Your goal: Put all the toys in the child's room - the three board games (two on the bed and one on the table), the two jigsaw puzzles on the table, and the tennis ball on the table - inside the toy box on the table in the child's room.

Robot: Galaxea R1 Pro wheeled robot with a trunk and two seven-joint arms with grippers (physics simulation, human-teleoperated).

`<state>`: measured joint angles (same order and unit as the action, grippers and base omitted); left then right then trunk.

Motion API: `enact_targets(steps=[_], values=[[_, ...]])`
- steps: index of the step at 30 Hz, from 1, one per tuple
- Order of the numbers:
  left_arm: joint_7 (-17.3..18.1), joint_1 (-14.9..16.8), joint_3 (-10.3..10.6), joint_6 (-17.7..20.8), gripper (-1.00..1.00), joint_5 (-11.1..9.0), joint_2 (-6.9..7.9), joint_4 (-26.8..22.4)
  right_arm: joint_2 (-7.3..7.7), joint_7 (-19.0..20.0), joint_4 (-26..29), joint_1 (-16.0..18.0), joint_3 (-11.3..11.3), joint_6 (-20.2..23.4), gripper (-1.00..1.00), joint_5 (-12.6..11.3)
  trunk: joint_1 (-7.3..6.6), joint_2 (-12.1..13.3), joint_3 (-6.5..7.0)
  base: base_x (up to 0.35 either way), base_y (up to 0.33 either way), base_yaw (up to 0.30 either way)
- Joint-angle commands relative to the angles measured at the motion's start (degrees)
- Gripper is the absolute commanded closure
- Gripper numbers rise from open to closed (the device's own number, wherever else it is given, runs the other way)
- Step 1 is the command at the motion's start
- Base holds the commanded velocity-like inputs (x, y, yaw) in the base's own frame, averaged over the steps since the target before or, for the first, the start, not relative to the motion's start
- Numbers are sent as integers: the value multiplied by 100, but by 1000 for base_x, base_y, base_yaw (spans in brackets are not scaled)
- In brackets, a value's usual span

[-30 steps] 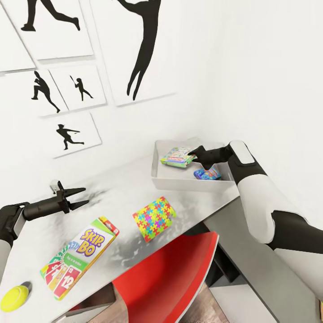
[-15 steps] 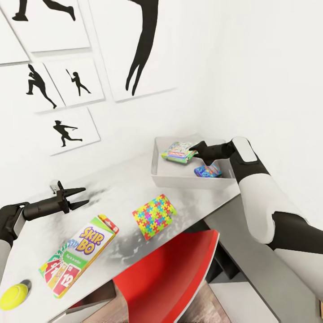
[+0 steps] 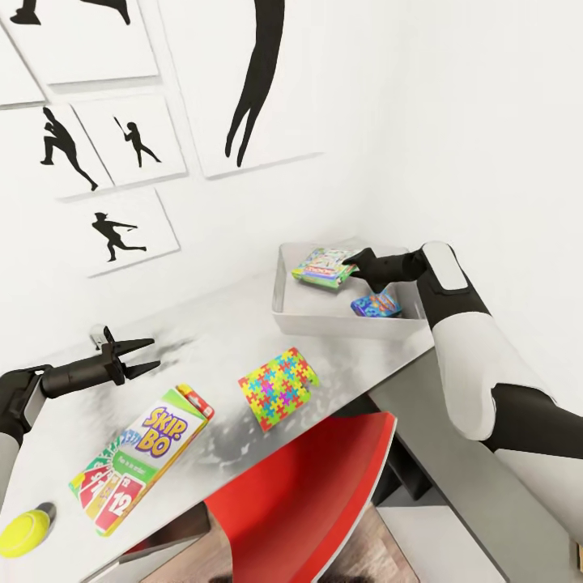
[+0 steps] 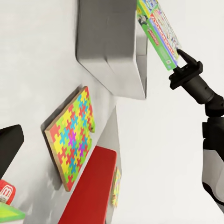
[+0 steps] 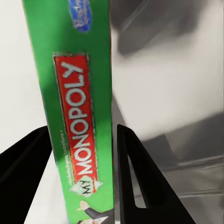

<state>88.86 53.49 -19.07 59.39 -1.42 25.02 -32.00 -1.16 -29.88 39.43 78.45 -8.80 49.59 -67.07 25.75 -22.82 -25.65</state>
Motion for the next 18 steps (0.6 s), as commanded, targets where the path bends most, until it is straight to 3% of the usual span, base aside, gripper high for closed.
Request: enact_targets(steps=[1, 18], values=[[27, 4, 0, 61, -100, 6, 1, 1, -5, -62, 14, 5, -27, 14, 100, -51, 3, -10, -10, 0, 0, 0], [27, 4, 0, 61, -100, 10, -3, 1, -50, 97, 47, 4, -26, 432, 100, -40, 3, -10, -12, 0, 0, 0]])
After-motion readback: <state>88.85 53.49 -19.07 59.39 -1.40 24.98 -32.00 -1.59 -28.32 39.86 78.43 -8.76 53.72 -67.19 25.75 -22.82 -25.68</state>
